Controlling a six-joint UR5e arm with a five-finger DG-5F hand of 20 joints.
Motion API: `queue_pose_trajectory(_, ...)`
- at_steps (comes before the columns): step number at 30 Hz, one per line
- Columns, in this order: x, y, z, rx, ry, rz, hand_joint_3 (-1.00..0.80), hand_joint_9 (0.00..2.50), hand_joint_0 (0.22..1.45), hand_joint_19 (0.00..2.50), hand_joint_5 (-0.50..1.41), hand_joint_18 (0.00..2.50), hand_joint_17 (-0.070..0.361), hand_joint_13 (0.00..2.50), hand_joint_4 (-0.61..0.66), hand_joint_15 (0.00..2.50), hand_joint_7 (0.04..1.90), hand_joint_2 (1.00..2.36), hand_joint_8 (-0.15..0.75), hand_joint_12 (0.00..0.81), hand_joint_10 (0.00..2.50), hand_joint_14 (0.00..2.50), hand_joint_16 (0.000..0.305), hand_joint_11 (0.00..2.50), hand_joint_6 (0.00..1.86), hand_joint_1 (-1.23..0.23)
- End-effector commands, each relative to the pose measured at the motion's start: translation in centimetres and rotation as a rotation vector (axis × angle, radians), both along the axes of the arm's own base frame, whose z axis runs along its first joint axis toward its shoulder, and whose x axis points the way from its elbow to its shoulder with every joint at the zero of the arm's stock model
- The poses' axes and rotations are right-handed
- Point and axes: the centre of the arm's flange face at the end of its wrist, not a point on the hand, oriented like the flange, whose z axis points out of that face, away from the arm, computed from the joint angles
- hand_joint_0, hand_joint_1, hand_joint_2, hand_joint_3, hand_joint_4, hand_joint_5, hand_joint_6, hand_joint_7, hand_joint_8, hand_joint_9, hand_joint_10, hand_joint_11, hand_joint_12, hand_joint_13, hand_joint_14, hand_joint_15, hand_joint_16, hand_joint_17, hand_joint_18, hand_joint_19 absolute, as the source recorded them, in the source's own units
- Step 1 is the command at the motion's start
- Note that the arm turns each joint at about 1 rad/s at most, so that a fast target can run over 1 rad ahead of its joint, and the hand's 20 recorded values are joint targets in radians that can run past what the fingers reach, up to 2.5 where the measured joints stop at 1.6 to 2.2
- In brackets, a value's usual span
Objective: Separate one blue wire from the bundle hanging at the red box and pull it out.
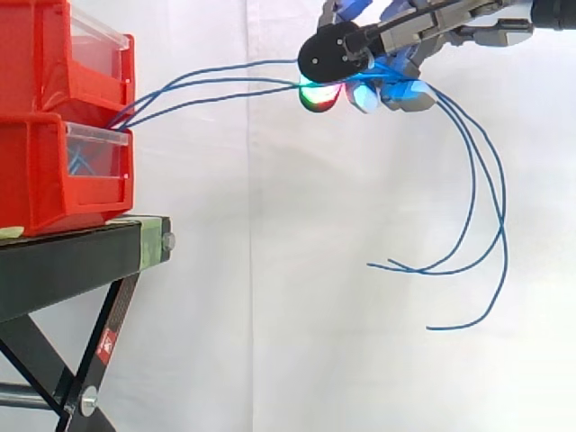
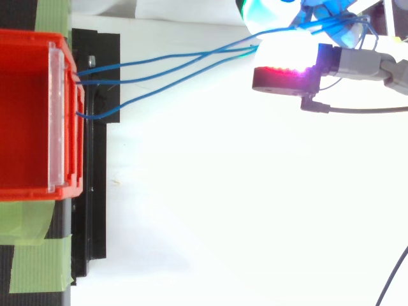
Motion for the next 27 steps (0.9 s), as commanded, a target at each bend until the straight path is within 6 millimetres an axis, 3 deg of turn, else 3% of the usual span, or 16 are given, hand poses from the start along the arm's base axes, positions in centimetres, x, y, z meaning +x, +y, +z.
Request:
queue_pose_trajectory(1, 0.02, 0.0, 0.06, 0.0, -0.001, 0.0, -0.33, 0.99, 0.63, 0.69, -0.18, 0.56, 0.106, 1.35, 0.22, 1.63, 1.13, 1.01, 0.328, 0.311, 0.02, 0.09, 0.047, 1.14, 0.72, -0.7)
queue_pose_trajectory(15, -0.01, 0.01, -0.03, -0.001, 0.002, 0.001, -0.37, 0.99, 0.58, 0.69, -0.18, 0.55, 0.112, 1.34, 0.23, 1.63, 1.16, 1.01, 0.338, 0.322, 0.02, 0.05, 0.05, 1.13, 0.69, -0.65)
queue_pose_trajectory(27, 0.0, 0.23, -0.05, -0.002, 0.004, 0.003, -0.3, 1.04, 0.62, 0.69, -0.17, 0.56, 0.109, 1.37, 0.21, 1.65, 1.16, 1.02, 0.334, 0.311, 0.02, 0.0, 0.048, 1.14, 0.72, -0.59)
